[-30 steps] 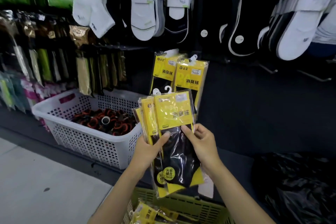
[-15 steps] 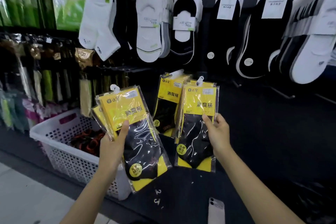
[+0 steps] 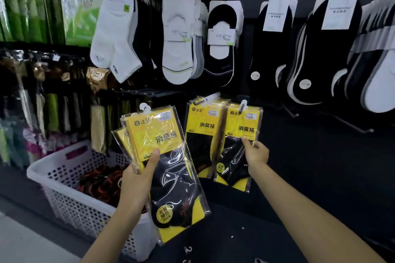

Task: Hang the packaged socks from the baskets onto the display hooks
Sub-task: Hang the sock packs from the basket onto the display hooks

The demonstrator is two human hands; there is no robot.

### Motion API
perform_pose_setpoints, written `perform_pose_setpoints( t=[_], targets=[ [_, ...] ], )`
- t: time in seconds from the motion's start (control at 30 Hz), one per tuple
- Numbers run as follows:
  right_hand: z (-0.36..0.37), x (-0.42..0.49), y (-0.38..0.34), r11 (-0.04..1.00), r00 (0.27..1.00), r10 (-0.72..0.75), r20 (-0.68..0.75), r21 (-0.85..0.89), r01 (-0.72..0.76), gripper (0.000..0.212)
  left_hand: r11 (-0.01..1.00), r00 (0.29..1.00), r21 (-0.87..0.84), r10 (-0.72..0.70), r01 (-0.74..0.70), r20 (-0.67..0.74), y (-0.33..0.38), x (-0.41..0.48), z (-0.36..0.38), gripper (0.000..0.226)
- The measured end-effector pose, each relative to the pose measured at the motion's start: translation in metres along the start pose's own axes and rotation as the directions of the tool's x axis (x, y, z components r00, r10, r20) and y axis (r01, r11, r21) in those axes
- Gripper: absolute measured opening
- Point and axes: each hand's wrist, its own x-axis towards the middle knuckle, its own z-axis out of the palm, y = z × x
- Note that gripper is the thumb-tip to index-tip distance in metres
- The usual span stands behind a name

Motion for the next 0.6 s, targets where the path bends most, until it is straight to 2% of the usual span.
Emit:
perform_pose_setpoints(
  t=[0.13,0.2,0.27,0.33,0.43,0.53,0.6],
  targets=[
    [-0.007,0.002,-0.006,0.997,0.995,0.075,-0.060,-0.032,-0.077,0.043,1.000,0.997,-0.030,0.000,0.002,0.075,-0.001,-0.004,0.002,0.063],
    [-0.015,-0.011,-0.010,0.998,0.996,0.014,-0.093,-0.052,-0.019,0.044,1.000,0.996,-0.030,-0.004,0.007,0.089,0.000,-0.009,0.003,0.059],
    [-0.024,-0.032,-0.012,0.995,0.992,-0.087,-0.088,-0.057,0.082,0.041,0.999,0.995,-0.037,-0.001,0.005,0.095,0.004,-0.017,0.005,0.041],
    [-0.032,-0.062,-0.014,0.985,0.985,-0.171,0.004,-0.034,0.171,0.033,0.998,0.993,-0.065,-0.008,0.016,0.120,0.007,-0.025,0.008,0.030],
    [-0.041,-0.113,-0.022,0.975,0.940,-0.221,0.260,0.041,0.218,0.015,0.996,0.988,-0.076,-0.042,0.054,0.149,0.013,-0.039,0.014,0.039],
    [-0.044,-0.156,-0.034,0.972,0.851,-0.233,0.471,0.083,0.221,0.019,0.991,0.977,-0.078,-0.096,0.112,0.190,0.021,-0.055,0.024,0.051],
    [-0.046,-0.173,-0.042,0.964,0.823,-0.262,0.504,0.095,0.248,0.023,0.987,0.974,-0.109,-0.089,0.114,0.208,0.027,-0.065,0.031,0.036]
  ],
)
